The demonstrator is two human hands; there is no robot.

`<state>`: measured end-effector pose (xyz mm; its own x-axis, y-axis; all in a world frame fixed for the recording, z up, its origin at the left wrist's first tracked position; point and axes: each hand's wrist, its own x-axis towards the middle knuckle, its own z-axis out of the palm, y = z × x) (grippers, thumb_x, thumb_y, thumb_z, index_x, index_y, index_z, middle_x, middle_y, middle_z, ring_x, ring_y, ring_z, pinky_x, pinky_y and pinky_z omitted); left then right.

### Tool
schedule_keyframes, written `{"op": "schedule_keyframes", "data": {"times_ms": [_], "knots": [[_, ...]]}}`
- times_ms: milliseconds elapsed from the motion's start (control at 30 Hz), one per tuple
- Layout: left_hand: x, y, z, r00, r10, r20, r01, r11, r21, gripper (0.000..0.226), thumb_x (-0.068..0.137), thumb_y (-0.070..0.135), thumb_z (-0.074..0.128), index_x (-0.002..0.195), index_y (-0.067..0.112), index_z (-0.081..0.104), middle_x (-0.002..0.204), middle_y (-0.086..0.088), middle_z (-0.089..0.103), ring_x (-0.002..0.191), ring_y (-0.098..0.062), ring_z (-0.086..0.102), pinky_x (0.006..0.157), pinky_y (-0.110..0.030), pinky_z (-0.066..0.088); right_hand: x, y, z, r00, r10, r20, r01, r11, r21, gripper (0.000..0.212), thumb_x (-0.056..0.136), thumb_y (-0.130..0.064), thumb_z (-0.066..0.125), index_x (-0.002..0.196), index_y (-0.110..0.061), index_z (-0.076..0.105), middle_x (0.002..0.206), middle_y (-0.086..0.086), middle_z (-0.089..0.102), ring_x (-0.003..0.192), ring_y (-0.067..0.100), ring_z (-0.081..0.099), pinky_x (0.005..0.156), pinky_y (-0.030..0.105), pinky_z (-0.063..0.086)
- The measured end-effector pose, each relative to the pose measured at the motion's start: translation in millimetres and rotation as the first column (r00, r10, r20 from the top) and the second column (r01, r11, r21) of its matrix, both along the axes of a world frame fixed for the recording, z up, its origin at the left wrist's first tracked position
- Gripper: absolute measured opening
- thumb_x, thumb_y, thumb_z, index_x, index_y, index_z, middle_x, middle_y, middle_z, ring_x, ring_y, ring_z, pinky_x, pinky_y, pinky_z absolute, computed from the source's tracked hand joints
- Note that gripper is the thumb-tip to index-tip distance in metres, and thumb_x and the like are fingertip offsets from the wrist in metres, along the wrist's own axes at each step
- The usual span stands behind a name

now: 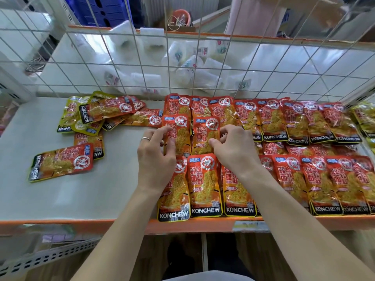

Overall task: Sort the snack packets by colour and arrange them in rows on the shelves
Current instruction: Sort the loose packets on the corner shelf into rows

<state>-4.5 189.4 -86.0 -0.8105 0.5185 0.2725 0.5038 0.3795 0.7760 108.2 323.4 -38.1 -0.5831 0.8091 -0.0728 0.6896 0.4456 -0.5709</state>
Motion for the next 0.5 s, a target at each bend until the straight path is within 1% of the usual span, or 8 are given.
{"op": "schedule_keyframes", "data": {"times_ms": [100, 200, 233, 300, 400, 500], "knots": [[-1.2, 0.0, -0.6, 1.0, 0.007, 0.008, -0.007, 1.0, -0.006, 0.023, 0.095, 0.015, 0.065, 0.117, 0.015, 0.068, 0.102, 0.005, 0.052, 0.086, -0.019, 0.057, 0.077, -0.03, 0.051, 2.4, -1.5, -1.1, 1.0, 0.002, -0.001, -0.002, 1.0, 0.029, 0.046, 0.09, -0.031, 0.071, 0.128, -0.009, 0.058, 0.1, 0.005, 0.069, 0.093, 0.022, 0.066, 0.081, 0.03, 0.053], [-1.9, -0.3, -2.6, 1.0, 0.003, 0.011, -0.003, 1.0, -0.006, 0.023, 0.094, 0.021, 0.066, 0.116, 0.016, 0.067, 0.103, 0.005, 0.051, 0.08, -0.022, 0.058, 0.074, -0.033, 0.053, 5.2, -0.9, -2.6, 0.999, 0.025, -0.023, -0.023, 0.997, 0.069, 0.045, 0.088, -0.028, 0.074, 0.126, -0.01, 0.058, 0.101, 0.004, 0.066, 0.095, 0.021, 0.063, 0.086, 0.033, 0.055], [-1.8, -0.4, -2.8, 1.0, -0.002, 0.012, 0.002, 1.0, -0.014, 0.026, 0.093, 0.024, 0.067, 0.118, 0.015, 0.066, 0.104, 0.004, 0.05, 0.078, -0.022, 0.058, 0.073, -0.031, 0.053, 6.5, -0.5, -3.5, 0.999, 0.039, -0.038, -0.036, 0.996, 0.088, 0.046, 0.087, -0.027, 0.075, 0.126, -0.01, 0.058, 0.104, 0.004, 0.064, 0.097, 0.021, 0.062, 0.089, 0.034, 0.055], [-1.5, -0.8, -3.4, 1.0, -0.015, 0.015, 0.016, 0.999, -0.043, 0.035, 0.091, 0.028, 0.07, 0.124, 0.017, 0.064, 0.107, 0.002, 0.049, 0.08, -0.021, 0.056, 0.073, -0.029, 0.051, 8.3, -0.6, -5.3, 0.995, 0.081, -0.053, -0.074, 0.989, 0.132, 0.048, 0.086, -0.026, 0.075, 0.129, -0.011, 0.058, 0.113, 0.005, 0.061, 0.106, 0.021, 0.058, 0.095, 0.032, 0.051], [-1.9, -2.0, -4.4, 0.999, -0.049, 0.014, 0.05, 0.995, -0.09, 0.044, 0.09, 0.03, 0.072, 0.132, 0.023, 0.061, 0.112, -0.003, 0.048, 0.087, -0.022, 0.054, 0.077, -0.031, 0.052, 10.3, -3.4, -8.1, 0.987, 0.154, -0.041, -0.144, 0.972, 0.183, 0.051, 0.086, -0.025, 0.075, 0.133, -0.017, 0.057, 0.121, 0.004, 0.054, 0.117, 0.021, 0.049, 0.1, 0.03, 0.043], [-1.7, -3.2, -3.1, 0.998, -0.068, 0.001, 0.068, 0.993, -0.096, 0.045, 0.09, 0.028, 0.072, 0.134, 0.025, 0.06, 0.113, -0.004, 0.048, 0.088, -0.017, 0.049, 0.078, -0.029, 0.051, 10.4, -5.2, -10.2, 0.982, 0.186, -0.028, -0.178, 0.966, 0.187, 0.051, 0.087, -0.024, 0.074, 0.136, -0.017, 0.058, 0.128, 0.004, 0.055, 0.122, 0.023, 0.046, 0.107, 0.035, 0.042]]}}
